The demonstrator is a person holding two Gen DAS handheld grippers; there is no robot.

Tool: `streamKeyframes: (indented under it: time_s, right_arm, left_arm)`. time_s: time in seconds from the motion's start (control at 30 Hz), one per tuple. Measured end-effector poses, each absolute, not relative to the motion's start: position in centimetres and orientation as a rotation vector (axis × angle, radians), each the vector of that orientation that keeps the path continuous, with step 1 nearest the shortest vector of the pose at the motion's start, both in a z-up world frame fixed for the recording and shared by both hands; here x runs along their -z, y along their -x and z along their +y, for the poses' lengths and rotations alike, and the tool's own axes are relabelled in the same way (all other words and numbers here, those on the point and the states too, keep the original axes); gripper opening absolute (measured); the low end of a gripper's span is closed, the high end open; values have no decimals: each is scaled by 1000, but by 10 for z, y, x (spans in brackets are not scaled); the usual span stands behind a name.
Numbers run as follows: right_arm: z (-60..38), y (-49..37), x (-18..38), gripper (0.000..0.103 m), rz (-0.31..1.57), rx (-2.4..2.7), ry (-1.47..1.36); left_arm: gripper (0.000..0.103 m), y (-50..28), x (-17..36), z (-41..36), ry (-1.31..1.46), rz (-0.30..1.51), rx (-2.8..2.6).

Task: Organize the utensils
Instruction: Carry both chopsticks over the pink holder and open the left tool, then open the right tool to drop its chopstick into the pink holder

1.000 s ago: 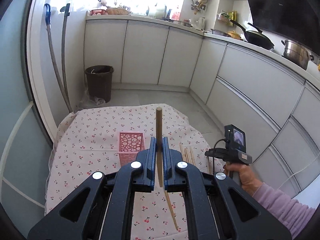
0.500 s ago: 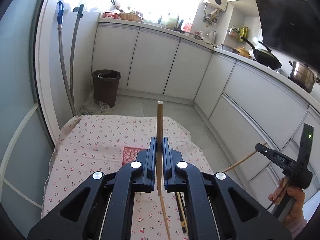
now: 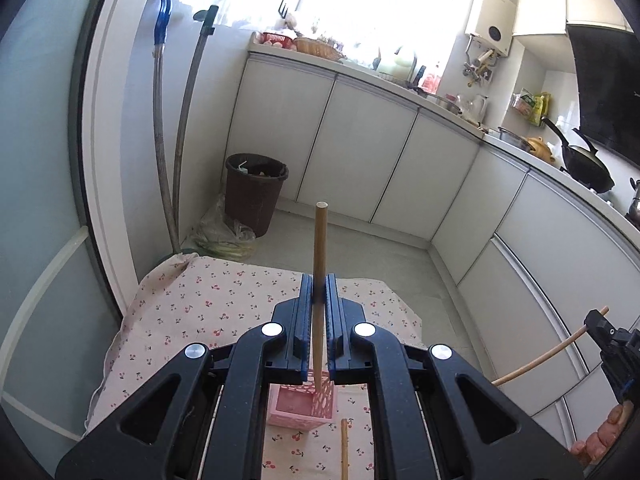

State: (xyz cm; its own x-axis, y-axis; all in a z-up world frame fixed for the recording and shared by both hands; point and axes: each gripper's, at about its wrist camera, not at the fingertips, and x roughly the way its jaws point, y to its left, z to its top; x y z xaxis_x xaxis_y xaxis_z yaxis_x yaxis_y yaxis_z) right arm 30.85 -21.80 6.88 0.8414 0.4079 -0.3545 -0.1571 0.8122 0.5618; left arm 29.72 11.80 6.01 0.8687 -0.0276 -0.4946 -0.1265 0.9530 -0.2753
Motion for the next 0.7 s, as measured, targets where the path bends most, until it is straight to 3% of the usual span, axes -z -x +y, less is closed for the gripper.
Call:
streamKeyframes:
  time_s: [0.27,0.5,0.7]
  right_arm:
    - [-173,-321,-64,8,511,-357,-535]
    - [-136,-334,-54,8,531,-358,-501]
    - [-113,-348,-37,8,562,-324,-460]
  left_arm:
    - [8,-329,-20,122,326,637,-23]
    - [32,-285,-66,141,357,490,-54]
    - [35,-268,-77,157,393,452,-85]
